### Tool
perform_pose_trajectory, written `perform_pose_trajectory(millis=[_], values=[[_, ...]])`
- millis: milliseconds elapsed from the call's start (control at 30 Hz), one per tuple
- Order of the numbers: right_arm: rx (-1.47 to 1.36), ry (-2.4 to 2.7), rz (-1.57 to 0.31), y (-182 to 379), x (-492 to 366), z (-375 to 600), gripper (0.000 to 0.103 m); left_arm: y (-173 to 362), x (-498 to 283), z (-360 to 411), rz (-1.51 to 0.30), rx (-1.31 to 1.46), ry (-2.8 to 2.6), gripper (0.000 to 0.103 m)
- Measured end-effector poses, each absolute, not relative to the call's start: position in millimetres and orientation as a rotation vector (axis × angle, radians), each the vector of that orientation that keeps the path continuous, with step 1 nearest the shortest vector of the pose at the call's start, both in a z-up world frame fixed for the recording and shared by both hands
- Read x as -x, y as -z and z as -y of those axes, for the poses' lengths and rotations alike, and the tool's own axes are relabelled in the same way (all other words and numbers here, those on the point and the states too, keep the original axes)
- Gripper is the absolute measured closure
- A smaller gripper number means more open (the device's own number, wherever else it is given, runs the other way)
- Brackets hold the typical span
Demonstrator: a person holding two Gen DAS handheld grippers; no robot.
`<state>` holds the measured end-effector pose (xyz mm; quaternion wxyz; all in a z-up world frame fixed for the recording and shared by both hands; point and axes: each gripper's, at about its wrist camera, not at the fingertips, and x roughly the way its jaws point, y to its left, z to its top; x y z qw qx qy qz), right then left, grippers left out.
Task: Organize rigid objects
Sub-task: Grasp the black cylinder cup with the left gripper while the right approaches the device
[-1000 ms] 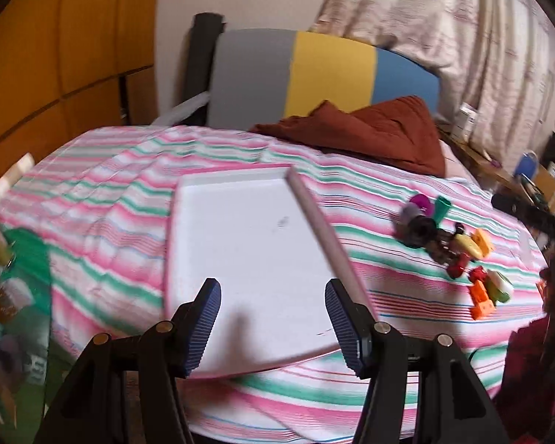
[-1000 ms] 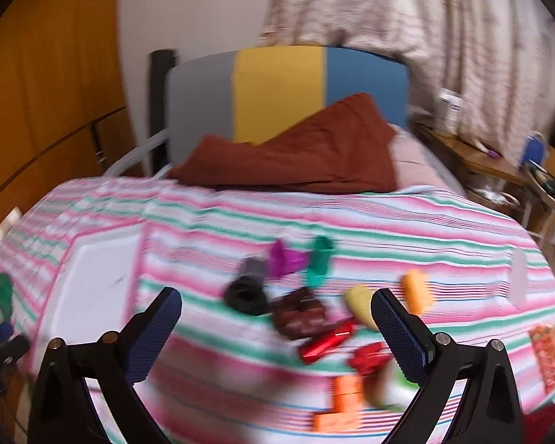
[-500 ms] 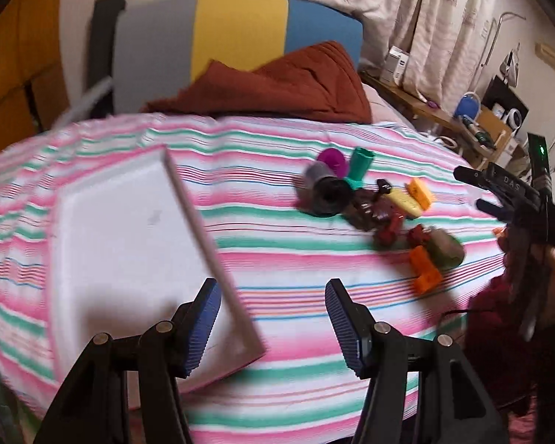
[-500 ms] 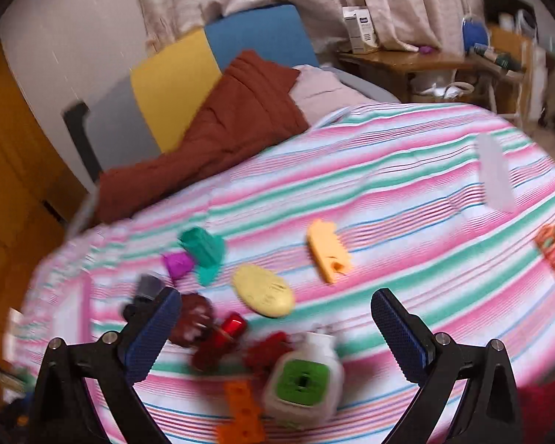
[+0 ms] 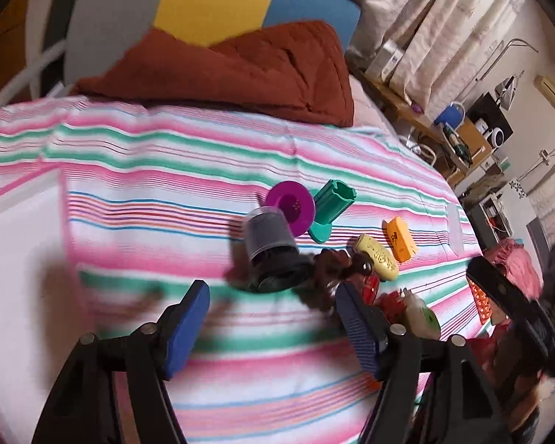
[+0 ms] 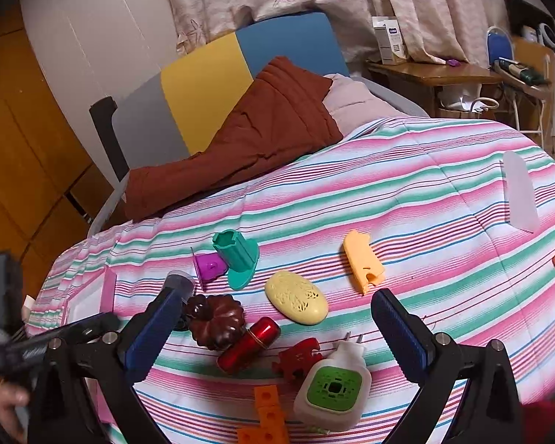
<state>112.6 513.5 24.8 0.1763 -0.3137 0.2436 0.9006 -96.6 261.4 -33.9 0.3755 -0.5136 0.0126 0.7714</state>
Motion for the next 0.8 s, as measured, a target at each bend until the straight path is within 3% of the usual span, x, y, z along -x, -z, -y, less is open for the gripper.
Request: perform_pose_trajectory(millis=[367, 467, 533, 600, 800], values=[[0.867, -2.547, -0.701, -26.2, -113.1, -517.3, 0.0, 71.8, 148.6, -310.8, -0.063, 1.475, -1.89, 0.028], [0.862, -2.54, -0.711, -25.7, -113.7, -520.0, 0.0, 83.3, 150.8, -322.8, -0.112, 1.529, -1.877, 0.034], [0.855, -2.531, -0.71, -25.8, -114.6, -521.2, 0.0, 90.7, 150.2, -326.1, -0.132, 1.559, -1.88, 0.055], [0.838, -2.516, -0.707, -26.5, -116.9, -523.4, 0.0, 90.4, 142.3, -324.9, -0.171, 1.514, -1.914, 0.059], [0.805, -2.451, -0.801, -23.4, -126.1, -543.2, 0.004, 85.3, 112.2, -300.0, -0.186, 1.435, -1.953, 0.06]])
